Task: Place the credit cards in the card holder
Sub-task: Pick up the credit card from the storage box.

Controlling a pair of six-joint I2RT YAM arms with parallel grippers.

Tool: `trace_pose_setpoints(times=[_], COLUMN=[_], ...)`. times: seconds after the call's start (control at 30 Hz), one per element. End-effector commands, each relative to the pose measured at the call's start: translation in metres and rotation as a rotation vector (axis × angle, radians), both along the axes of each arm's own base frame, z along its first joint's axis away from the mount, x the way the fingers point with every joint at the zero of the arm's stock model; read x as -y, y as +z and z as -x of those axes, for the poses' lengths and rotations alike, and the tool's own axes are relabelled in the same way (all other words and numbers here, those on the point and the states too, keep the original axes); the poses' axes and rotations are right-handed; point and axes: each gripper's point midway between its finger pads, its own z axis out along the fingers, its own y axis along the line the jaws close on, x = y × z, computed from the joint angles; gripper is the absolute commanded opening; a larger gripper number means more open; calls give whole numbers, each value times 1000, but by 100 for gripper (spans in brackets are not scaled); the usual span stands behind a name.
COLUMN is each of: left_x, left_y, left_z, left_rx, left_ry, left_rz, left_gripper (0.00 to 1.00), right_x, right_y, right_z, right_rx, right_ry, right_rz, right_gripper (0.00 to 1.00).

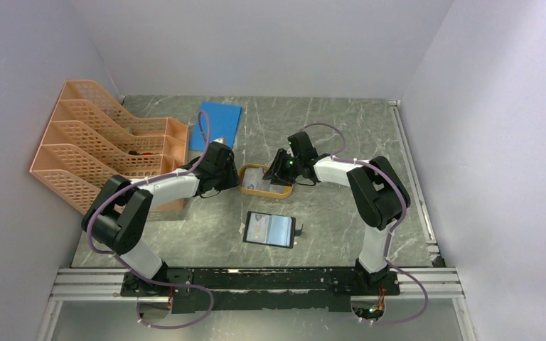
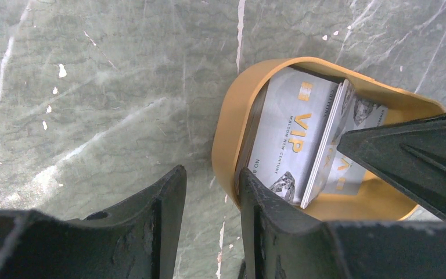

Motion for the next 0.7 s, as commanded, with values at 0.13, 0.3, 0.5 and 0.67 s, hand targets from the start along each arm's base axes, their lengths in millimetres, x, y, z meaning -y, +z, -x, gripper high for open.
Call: trace_pose_setpoints(times=[0.13,0.3,0.5,0.67], left_x=[-1,1,2,3], left_y=[5,5,6,5], left_z=[-6,-5,-5,-5], left_rx=[11,10,11,8], left_ry=[-7,-15,-21,-25], left_rz=[2,11,12,15], left_gripper=[43,43,43,43], right_x=[-7,-17,-23,-24], right_y=[7,3,-1,-6], right_z=[-4,-1,0,2], right_rx=[21,23,32,32], right_ry=[39,73,102,119], right_rz=[-8,31,82,163], right_gripper=[50,53,56,59])
